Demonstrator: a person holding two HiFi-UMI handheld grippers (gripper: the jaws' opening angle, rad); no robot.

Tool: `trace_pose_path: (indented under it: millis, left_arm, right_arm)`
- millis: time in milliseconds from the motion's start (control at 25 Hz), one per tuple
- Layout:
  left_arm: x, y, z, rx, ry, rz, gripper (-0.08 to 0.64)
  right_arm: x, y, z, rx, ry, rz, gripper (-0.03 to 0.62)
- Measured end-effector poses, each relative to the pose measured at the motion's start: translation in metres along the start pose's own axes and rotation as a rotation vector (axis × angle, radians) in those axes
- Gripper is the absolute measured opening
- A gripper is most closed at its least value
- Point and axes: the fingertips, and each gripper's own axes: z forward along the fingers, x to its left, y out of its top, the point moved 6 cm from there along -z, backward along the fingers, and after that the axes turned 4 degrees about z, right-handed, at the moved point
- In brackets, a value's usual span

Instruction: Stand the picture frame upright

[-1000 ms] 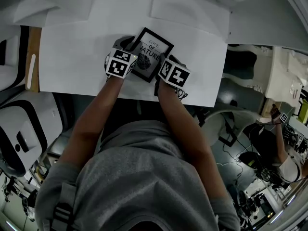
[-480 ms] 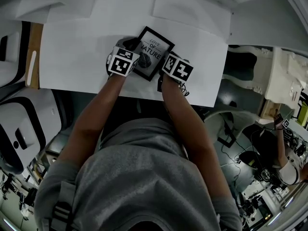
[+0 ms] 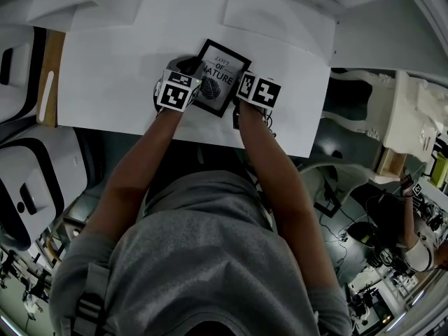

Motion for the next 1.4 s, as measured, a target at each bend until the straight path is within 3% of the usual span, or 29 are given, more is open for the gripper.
trace_pose_path:
  millis: [160, 720, 1120, 1400]
  left_arm:
    - [-0.004, -0.006, -0.005, 0.001, 0.011, -0.024, 0.081]
    - [-0.018, -0.021, -0.019, -0.004, 0.015, -0.070, 0.087]
    - [-0.025, -0.031, -0.025, 0.004, -0.004, -0.092, 0.092]
    - [-0.030, -0.030, -0.029, 0.021, -0.018, -0.109, 0.092]
  right_arm:
    - [0.003, 0.001, 0.000, 0.020, -0.012, -0.078, 0.081]
    - [-0.004, 0.011, 0.006, 0.232, 0.158, -0.202, 0.081]
    - [-0.009, 0.006, 0.006, 0.229, 0.262, -0.227, 0.081]
    - [-0.017, 0.007, 0.005, 0.255, 0.381, -0.255, 0.080]
